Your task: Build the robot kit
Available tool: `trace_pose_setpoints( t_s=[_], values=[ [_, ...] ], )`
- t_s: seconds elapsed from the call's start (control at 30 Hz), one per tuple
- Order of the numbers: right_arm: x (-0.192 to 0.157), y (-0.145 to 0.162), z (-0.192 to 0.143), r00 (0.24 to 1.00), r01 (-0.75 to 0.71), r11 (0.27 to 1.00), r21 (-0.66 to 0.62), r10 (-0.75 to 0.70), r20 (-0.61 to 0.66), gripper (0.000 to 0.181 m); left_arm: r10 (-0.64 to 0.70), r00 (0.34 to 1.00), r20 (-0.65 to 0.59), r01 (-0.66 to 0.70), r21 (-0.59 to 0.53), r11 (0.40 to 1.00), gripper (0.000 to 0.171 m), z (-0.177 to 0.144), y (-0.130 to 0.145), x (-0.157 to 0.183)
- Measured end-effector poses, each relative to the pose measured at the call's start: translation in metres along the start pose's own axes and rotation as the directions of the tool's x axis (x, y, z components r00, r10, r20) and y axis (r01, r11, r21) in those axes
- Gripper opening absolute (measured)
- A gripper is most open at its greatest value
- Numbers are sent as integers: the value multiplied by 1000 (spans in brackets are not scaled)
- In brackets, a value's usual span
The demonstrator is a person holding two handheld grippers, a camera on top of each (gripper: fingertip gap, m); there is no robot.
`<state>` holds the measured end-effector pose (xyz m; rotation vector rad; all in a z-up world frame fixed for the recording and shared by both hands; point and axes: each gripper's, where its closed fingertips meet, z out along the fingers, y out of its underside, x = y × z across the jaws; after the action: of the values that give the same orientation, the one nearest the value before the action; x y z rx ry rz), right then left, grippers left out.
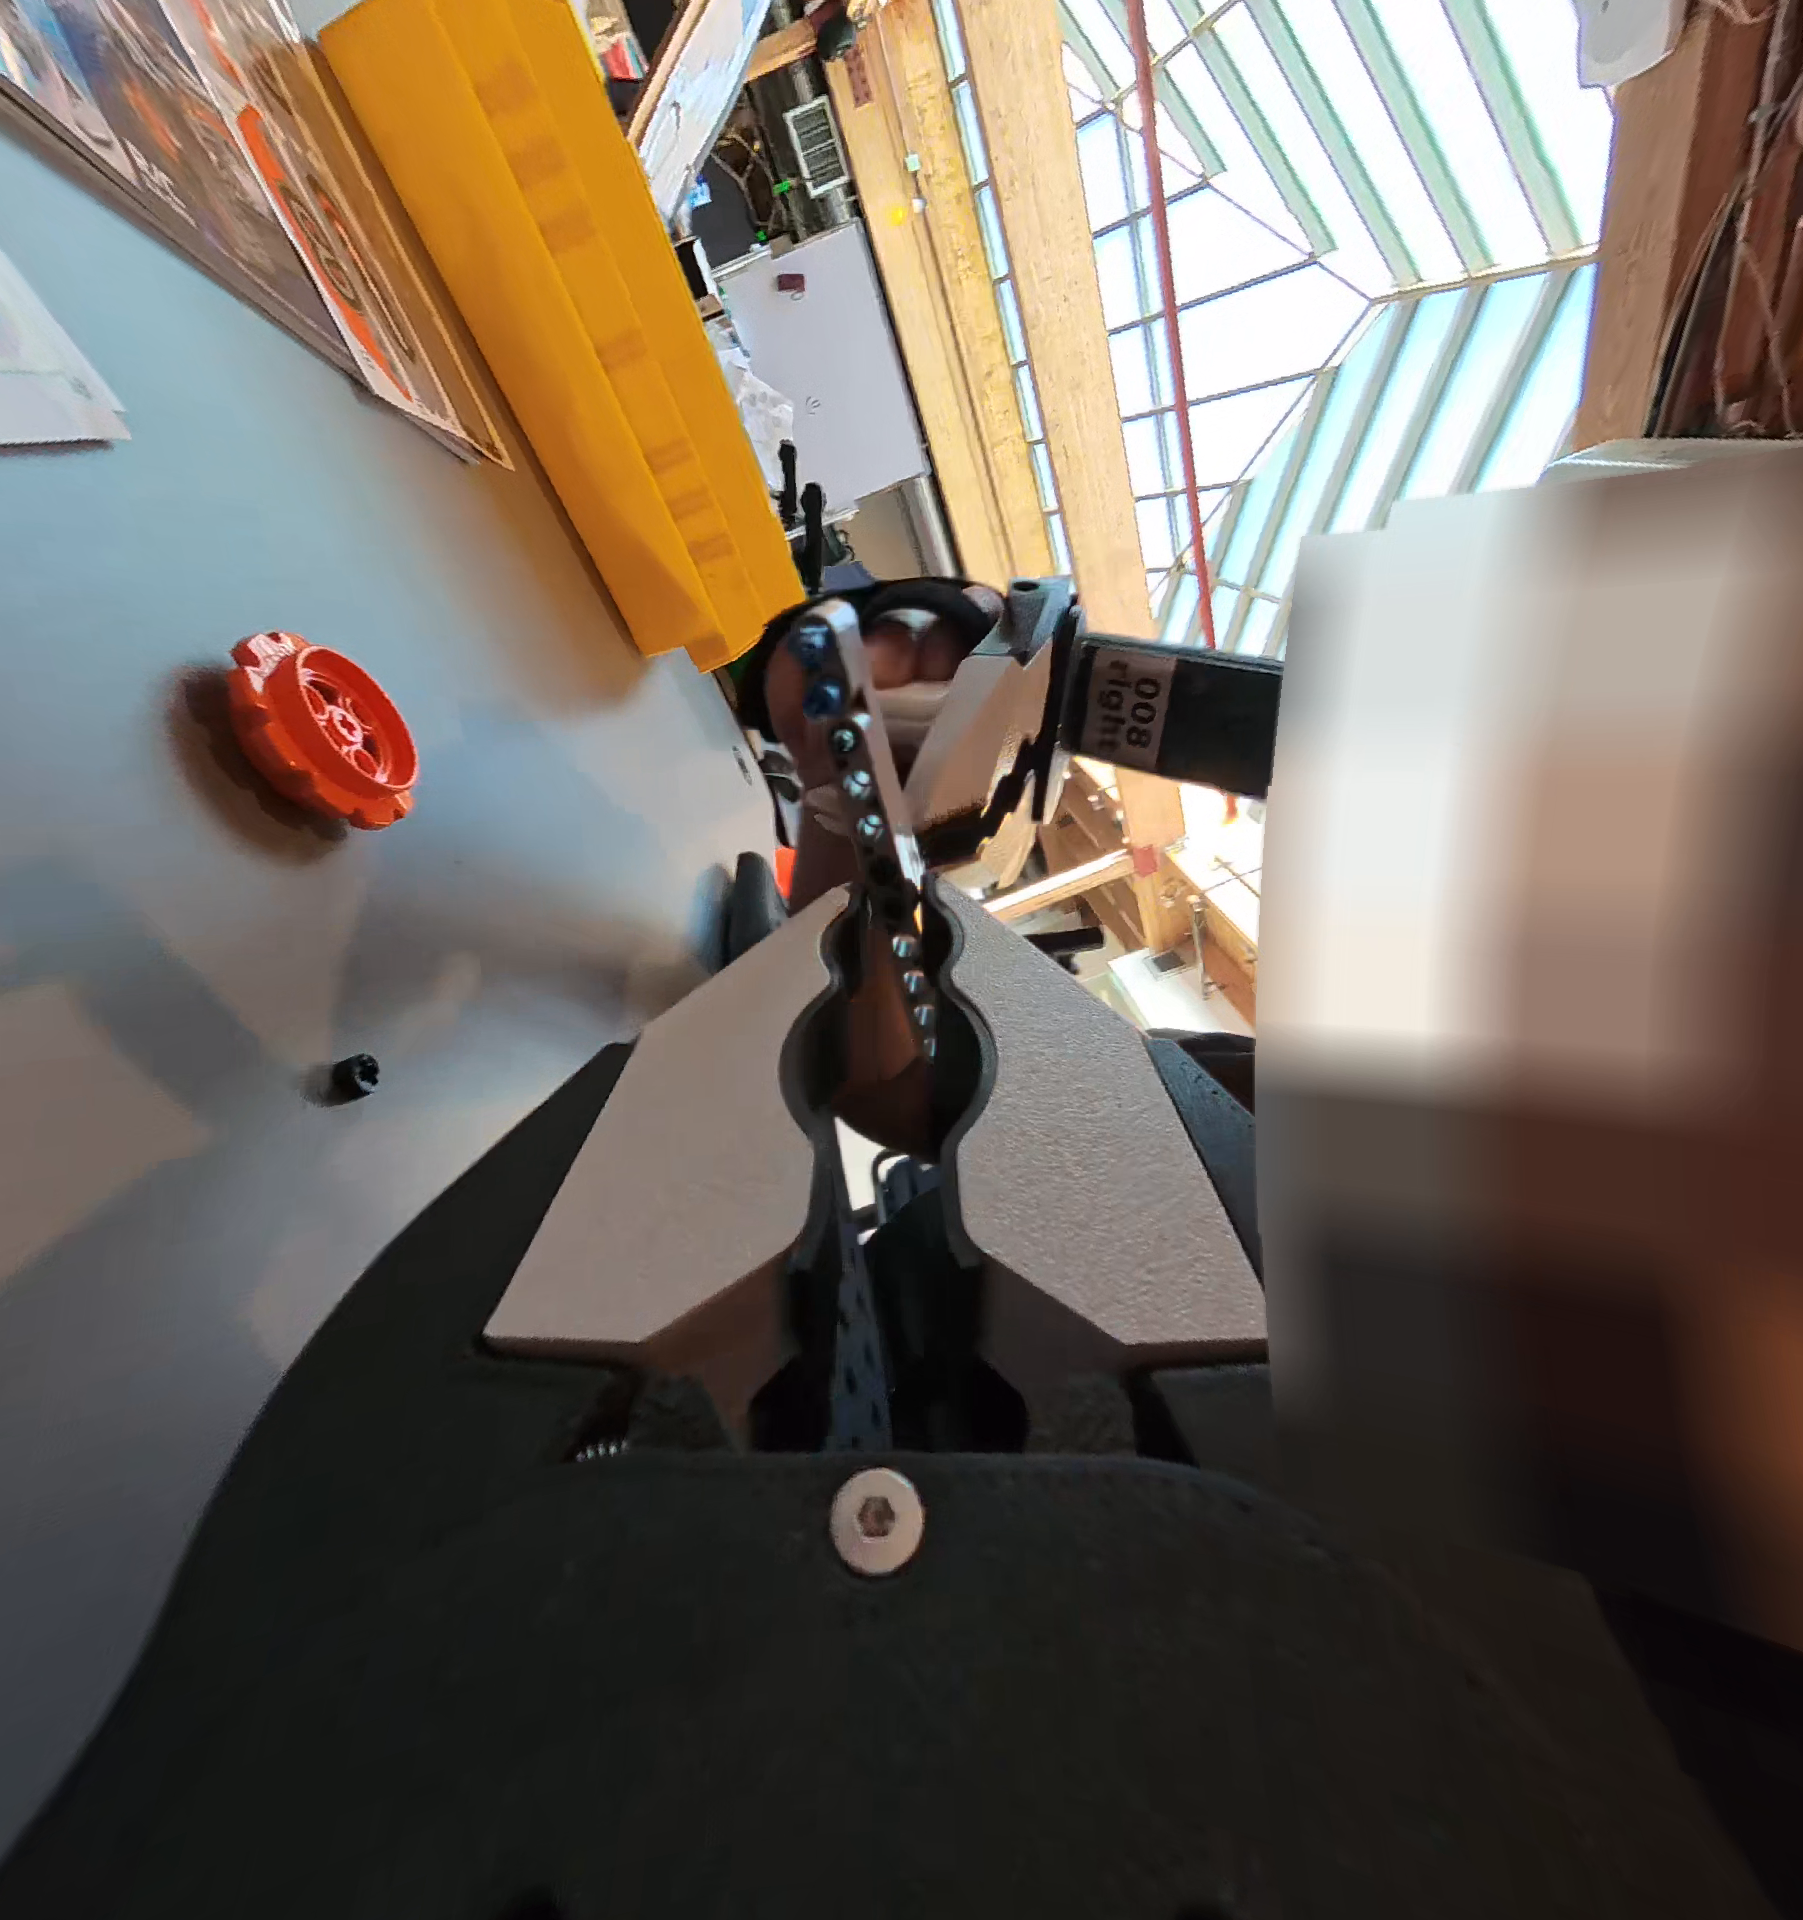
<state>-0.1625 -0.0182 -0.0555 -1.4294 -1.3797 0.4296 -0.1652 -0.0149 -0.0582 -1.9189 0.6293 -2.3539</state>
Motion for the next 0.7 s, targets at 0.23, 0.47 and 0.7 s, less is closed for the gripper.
trace_pose_setpoints(
  t_s=[0.23, 0.47, 0.7],
  values=[
    [4, 25, -13, 979, -121, 955, -270, 160, 128, 2, 315, 917, 244, -302, -89, 949, 27, -1, -2, -4],
    [11, 12, -21, 891, -250, 826, -505, 400, 213, 3, 745, 593, 306, -703, -255, 664, 49, 19, 0, 38],
    [-7, -23, -14, 861, -143, 858, -494, 354, 366, 3, 940, 142, 311, -829, -481, 284, 27, 25, 0, 53]
  ],
)
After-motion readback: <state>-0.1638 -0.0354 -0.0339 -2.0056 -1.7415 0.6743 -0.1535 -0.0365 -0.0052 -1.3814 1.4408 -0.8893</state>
